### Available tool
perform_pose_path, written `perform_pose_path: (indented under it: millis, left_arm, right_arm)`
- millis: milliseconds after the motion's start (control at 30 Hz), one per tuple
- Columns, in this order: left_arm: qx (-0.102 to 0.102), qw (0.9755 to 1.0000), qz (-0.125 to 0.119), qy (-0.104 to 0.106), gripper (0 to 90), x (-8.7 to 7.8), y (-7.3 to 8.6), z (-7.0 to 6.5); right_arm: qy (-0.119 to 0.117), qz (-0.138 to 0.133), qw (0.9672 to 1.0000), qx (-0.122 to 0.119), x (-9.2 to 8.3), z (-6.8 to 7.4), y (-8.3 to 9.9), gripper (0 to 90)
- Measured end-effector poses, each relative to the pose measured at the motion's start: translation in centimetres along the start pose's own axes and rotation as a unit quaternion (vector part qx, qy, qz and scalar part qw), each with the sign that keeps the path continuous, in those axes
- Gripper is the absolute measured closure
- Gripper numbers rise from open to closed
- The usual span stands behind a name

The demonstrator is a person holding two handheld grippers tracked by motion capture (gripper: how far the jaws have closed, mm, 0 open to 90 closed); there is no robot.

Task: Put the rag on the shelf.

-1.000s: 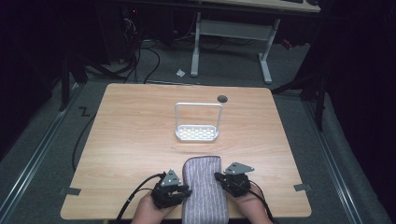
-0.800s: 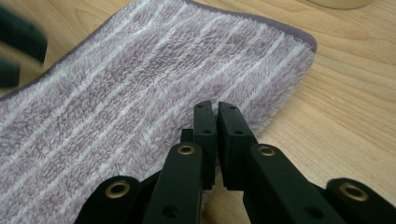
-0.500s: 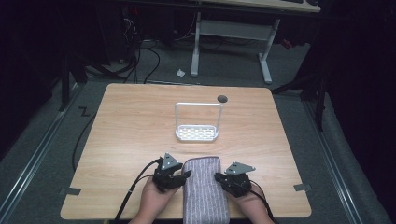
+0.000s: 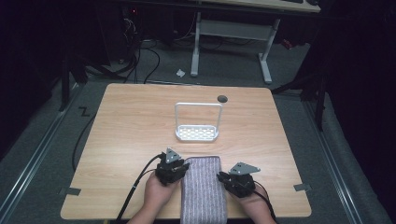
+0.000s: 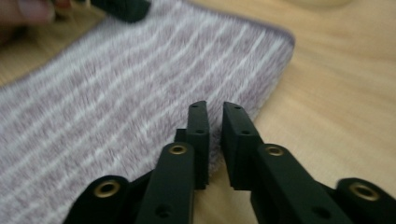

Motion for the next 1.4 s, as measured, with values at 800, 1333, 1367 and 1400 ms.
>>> perform_pose_path:
  millis: [800,1333,1367,1400]
  left_arm:
    - [0.002,0.9999,0.005,0.015,80.3,0.1,0.2,-1.1]
    - [0.018,0.9975,-0.069,-0.004,81.2,-1.5,-0.8,-2.1]
    - [0.018,0.9975,-0.069,-0.004,81.1,-1.5,-0.8,-2.1]
    - [0.02,0.9967,-0.079,-0.005,81.0,-1.7,-0.9,-2.3]
  right_arm:
    - [0.053,0.003,0.9975,0.047,3.7,-2.5,-1.6,78.9]
    - [0.093,-0.083,0.992,0.015,1.3,-1.2,-3.3,83.8]
    - [0.093,-0.083,0.992,0.015,1.3,-1.2,-3.3,83.8]
    - [0.096,-0.1,0.9902,0.012,0.8,-1.0,-3.6,83.8]
Point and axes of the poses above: each handheld gripper's, and its own axes: x roughly forward along the jaws, y roughly out of its underside, z roughly to its left, the point moved 10 cm from there along x, roughly forward along the jaws, and after that the axes turned 5 degrees about -y, right-handed, at the moved point
